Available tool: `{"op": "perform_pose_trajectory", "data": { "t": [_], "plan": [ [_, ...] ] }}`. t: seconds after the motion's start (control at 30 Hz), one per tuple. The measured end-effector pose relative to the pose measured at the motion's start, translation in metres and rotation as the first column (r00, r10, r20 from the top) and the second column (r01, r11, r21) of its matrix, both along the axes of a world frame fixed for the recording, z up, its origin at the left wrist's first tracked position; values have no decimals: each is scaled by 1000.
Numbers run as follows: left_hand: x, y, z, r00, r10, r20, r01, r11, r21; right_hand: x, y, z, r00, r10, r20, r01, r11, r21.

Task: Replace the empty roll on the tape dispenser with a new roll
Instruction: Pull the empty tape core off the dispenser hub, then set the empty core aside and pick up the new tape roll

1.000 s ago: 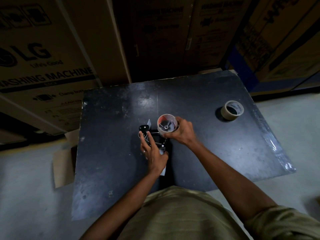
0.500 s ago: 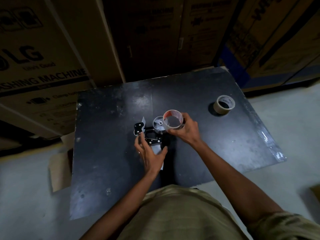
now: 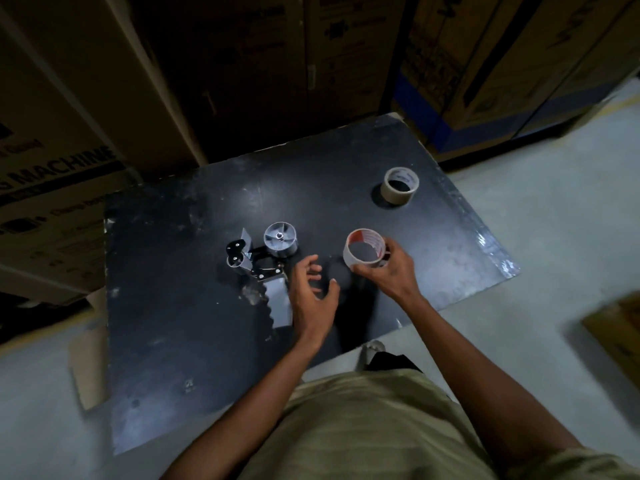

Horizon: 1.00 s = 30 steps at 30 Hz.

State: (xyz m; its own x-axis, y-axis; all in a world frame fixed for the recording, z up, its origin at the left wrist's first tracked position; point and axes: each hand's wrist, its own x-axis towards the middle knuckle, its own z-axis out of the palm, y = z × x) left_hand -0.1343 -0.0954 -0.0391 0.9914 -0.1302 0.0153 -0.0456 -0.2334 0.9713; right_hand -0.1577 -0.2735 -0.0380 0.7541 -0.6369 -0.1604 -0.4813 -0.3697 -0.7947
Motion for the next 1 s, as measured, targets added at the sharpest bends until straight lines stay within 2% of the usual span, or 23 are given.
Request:
{"op": "perform_pose_trajectory", "data": {
  "t": [0.17,0.33,0.47,0.83,1.0],
  "plan": [
    [-5,-41,-19,992,-112,-63,116,991,69,-25,-54,-3,997,-68,-23,68,998,-6],
    [-10,-88,-31,981,-138,-134,154,981,120,-45,-125,-13,991,-119,-62,118,993,-12],
    [-11,-128,-32,981,-141,-136,161,975,150,-55,-169,-22,987,-138,-79,134,990,-45],
    [-16,-197,-39,983,-133,-131,154,973,171,-64,-213,-50,986,9,-168,-20,998,-63],
    [-8,-208,-40,988,-97,-118,118,974,195,-60,-218,-41,990,22,-137,-26,999,-32]
  ]
}}
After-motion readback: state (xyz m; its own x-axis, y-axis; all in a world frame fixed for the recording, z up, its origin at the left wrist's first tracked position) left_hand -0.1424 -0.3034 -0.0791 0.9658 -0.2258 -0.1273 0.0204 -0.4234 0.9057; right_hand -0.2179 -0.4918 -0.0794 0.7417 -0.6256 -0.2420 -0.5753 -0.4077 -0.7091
